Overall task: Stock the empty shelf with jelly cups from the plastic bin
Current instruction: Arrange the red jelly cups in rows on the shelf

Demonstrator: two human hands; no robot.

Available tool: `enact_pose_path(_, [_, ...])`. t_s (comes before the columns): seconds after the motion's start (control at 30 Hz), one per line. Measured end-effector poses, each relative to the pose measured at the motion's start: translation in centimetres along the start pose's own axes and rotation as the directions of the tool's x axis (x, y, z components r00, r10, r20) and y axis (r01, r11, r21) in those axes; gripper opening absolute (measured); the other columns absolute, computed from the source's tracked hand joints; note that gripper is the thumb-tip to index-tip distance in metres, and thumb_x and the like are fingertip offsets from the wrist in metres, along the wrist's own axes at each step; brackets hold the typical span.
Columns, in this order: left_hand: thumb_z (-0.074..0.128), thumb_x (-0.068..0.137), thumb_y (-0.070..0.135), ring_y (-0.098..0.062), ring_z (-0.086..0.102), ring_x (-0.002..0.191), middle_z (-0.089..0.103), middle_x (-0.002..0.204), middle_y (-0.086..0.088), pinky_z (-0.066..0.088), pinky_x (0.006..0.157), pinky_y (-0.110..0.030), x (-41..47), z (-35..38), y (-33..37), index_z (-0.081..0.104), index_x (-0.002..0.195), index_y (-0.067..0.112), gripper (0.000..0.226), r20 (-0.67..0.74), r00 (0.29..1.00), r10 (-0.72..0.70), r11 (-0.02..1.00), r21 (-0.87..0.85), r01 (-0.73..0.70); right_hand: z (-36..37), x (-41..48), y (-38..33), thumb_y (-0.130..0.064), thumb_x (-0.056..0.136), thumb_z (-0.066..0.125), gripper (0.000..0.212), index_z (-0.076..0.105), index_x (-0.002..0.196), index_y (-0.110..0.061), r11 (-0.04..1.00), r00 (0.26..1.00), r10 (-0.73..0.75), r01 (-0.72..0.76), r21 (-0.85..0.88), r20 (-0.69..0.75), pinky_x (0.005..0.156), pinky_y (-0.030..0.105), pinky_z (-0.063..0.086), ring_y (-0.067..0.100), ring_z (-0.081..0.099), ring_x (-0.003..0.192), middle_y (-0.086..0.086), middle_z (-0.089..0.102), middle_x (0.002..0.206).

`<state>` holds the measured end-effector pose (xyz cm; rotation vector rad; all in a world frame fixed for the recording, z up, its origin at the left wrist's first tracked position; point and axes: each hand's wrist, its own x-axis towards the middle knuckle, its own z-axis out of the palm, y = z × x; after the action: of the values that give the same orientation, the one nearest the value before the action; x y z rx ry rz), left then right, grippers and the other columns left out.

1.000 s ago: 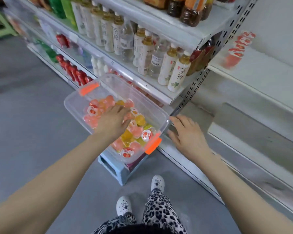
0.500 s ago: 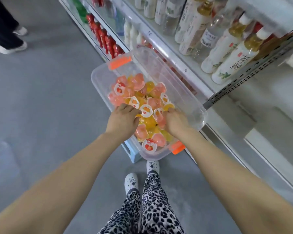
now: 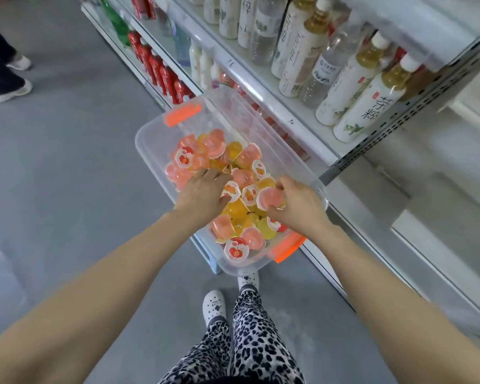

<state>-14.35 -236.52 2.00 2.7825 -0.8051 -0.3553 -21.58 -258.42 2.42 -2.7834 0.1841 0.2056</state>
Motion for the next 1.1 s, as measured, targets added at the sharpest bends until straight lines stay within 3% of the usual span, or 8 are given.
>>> enact_pose_path(0.13, [0.058,0.094,0.032,-0.028,0.038,0.131,0.047,0.141,-0.003,0.040,0.104,-0.041,5.3,0.6,0.6,0.042,0.141,0.023,0.051,0.063,0.998,0.004,1.000,0.008,-0.005,0.4,-0.9,1.2,-0.025,0.069,0.069,0.036,0.052,0.100,-0.016,0.992,0.990,0.010,0.008,0.127,-0.143,0.065,0.030,0.038,0.024,0.060,0.078,-0.006,0.055,0.087])
enact_pose_path(0.27, [0.057,0.093,0.030,-0.029,0.039,0.132,0.045,0.145,-0.005,0.040,0.105,-0.043,8.8,2.5,0.6,0.039,0.143,0.022,0.054,0.237,0.971,-0.005,0.998,0.063,-0.010,1.7,-0.6,1.4,-0.041,0.068,0.051,0.041,0.050,0.104,-0.021,0.998,0.971,-0.059,0.066,0.020,-0.230,0.070,0.049,0.051,0.027,0.059,0.075,0.002,0.058,0.094])
enact_pose_path(0.37, [0.059,0.089,0.019,-0.030,0.048,0.126,0.050,0.141,-0.008,0.046,0.097,-0.043,9.5,3.6,0.3,0.043,0.141,0.022,0.055,0.264,0.964,0.014,0.999,0.028,-0.022,2.2,-0.3,1.9,-0.037,0.073,0.050,0.021,0.052,0.088,-0.022,0.999,0.972,-0.038,0.042,0.009,-0.231,0.068,0.049,0.052,0.025,0.057,0.066,-0.002,0.055,0.087])
enact_pose_path(0.43, [0.063,0.088,0.019,-0.031,0.057,0.114,0.057,0.132,-0.007,0.053,0.085,-0.041,9.8,3.8,0.2,0.047,0.137,0.025,0.052,0.244,0.970,0.005,1.000,-0.008,-0.003,2.2,0.0,1.9,-0.023,0.074,0.055,0.008,0.058,0.081,-0.018,1.000,0.987,-0.029,0.029,-0.006,-0.160,0.061,0.040,0.050,0.027,0.058,0.063,-0.001,0.057,0.086])
enact_pose_path(0.5, [0.065,0.088,0.024,-0.031,0.058,0.109,0.059,0.128,-0.007,0.053,0.082,-0.040,10.1,3.9,0.1,0.049,0.135,0.027,0.049,0.238,0.971,0.016,1.000,0.018,-0.021,2.1,0.1,1.7,-0.016,0.073,0.059,0.019,0.064,0.092,-0.017,0.994,0.999,-0.024,0.020,-0.109,-0.036,0.066,0.041,0.051,0.029,0.062,0.071,0.000,0.062,0.094])
enact_pose_path(0.7, [0.062,0.092,0.033,-0.033,0.042,0.126,0.046,0.136,-0.010,0.042,0.098,-0.043,10.2,4.1,-0.1,0.044,0.138,0.022,0.051,0.224,0.974,0.023,0.999,0.042,-0.033,0.7,0.7,0.9,-0.044,0.086,0.057,0.043,0.056,0.128,-0.036,0.968,0.955,-0.033,0.104,-0.228,0.296,0.084,0.038,0.043,0.023,0.050,0.115,-0.003,0.057,0.120])
enact_pose_path(0.83, [0.065,0.090,0.024,-0.035,0.054,0.110,0.055,0.123,-0.016,0.045,0.085,-0.043,8.9,3.1,0.0,0.043,0.131,0.011,0.048,0.084,0.996,-0.021,0.979,-0.200,0.037,1.1,1.6,0.2,-0.044,0.081,0.068,0.054,0.053,0.133,-0.042,0.955,0.886,-0.047,0.175,-0.238,0.461,0.090,0.037,0.040,0.025,0.045,0.115,-0.001,0.049,0.126])
enact_pose_path(1.1, [0.069,0.082,0.029,-0.025,0.057,0.083,0.049,0.117,-0.008,0.047,0.070,-0.035,5.5,0.2,0.0,0.051,0.123,0.016,0.046,-0.095,0.994,-0.061,0.929,-0.370,0.022,1.2,1.3,-1.3,-0.028,0.086,0.068,0.043,0.057,0.128,-0.026,0.923,0.885,-0.107,0.258,-0.286,0.453,0.092,0.039,0.043,0.028,0.045,0.117,0.007,0.040,0.129])
